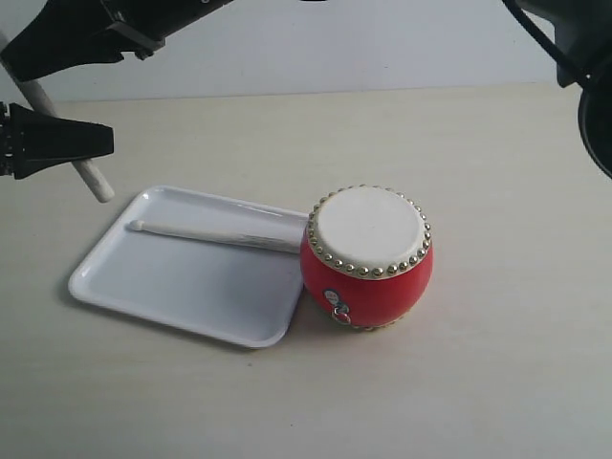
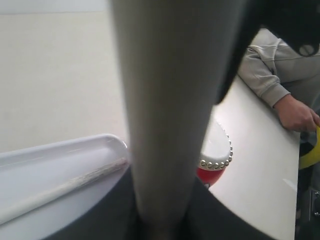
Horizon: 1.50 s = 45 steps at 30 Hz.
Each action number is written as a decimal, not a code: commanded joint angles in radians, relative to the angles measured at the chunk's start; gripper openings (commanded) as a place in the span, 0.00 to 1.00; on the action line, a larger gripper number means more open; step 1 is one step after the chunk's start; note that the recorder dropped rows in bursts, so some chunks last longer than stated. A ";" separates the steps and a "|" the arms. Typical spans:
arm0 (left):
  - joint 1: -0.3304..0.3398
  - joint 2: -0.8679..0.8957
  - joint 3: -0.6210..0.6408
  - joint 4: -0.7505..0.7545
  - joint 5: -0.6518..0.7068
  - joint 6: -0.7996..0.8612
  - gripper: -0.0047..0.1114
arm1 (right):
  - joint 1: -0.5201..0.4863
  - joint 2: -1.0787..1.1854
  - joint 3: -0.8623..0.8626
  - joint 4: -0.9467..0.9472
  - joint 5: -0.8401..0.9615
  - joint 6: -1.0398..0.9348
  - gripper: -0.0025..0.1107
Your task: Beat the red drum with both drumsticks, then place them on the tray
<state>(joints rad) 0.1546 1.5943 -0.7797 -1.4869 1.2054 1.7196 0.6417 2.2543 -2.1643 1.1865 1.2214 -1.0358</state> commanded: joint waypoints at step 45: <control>-0.107 -0.004 0.000 -0.048 0.016 -0.020 0.04 | 0.010 0.037 -0.004 -0.053 0.000 0.046 0.43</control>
<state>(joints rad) 0.0591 1.5943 -0.7772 -1.5037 1.2049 1.7012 0.6498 2.2824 -2.1643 1.1222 1.2189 -0.9894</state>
